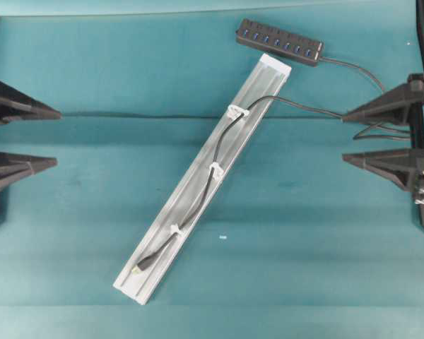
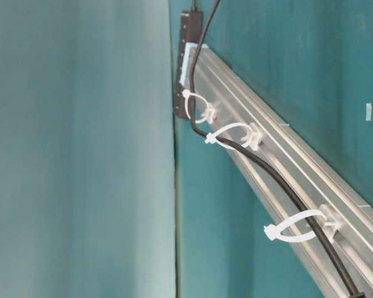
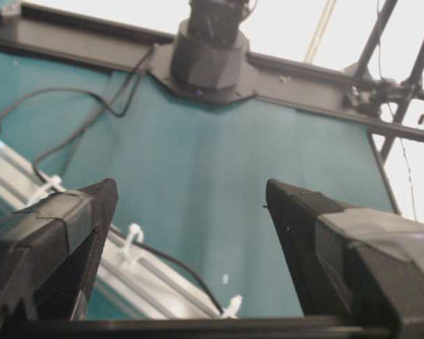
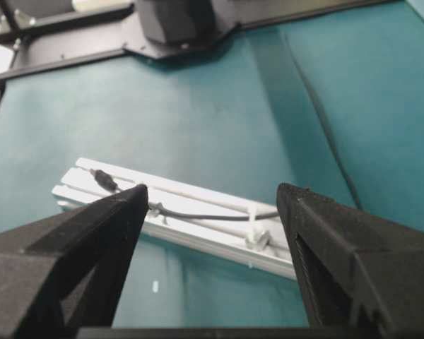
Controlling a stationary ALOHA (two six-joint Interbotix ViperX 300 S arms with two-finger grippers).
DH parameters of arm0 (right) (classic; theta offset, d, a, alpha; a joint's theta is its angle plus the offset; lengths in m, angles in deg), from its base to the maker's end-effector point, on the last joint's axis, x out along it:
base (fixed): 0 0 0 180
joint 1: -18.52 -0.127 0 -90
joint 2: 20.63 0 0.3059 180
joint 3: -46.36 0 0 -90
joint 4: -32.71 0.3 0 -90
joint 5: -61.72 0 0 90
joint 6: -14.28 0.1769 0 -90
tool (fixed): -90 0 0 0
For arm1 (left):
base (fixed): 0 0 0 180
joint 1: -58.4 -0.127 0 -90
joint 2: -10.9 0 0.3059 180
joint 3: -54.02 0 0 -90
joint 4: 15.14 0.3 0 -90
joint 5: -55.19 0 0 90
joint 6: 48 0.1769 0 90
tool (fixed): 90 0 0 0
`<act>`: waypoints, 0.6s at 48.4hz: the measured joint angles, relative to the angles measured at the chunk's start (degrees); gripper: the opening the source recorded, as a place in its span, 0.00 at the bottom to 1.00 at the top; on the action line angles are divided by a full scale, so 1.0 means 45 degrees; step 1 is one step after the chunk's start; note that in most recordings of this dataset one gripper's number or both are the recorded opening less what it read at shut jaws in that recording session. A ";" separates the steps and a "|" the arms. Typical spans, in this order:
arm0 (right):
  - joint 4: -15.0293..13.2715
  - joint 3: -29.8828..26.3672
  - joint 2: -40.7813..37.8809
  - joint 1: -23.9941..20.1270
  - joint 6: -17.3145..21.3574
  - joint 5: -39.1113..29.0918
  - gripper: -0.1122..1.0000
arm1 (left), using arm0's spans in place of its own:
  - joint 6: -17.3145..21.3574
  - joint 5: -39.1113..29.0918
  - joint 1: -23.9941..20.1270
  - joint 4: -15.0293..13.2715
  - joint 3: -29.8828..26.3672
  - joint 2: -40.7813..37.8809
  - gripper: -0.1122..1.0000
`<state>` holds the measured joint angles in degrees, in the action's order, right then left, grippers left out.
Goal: Pass the USB cable through three rings with both arms.
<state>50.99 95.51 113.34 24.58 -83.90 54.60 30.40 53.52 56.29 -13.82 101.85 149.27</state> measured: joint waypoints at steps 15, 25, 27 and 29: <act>0.0000 0.0996 0.1465 0.0234 0.0000 -0.0039 0.86 | 0.0000 -0.0137 -0.0078 0.0000 0.0312 0.0410 0.92; 0.0000 0.1133 0.1855 0.0234 0.0000 -0.0176 0.86 | 0.0000 -0.0156 -0.0078 0.0000 0.0352 0.0449 0.92; 0.0000 0.1230 0.1836 0.0234 0.0000 -0.0215 0.86 | -0.0020 -0.0176 -0.0078 0.0000 0.0371 0.0449 0.92; 0.0020 0.1309 0.1836 0.0234 0.0000 -0.0234 0.86 | -0.0078 -0.0156 -0.0078 0.0000 0.0371 0.0449 0.92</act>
<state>51.07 101.40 121.60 25.64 -83.90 53.54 30.05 52.82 55.94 -13.82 103.52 151.29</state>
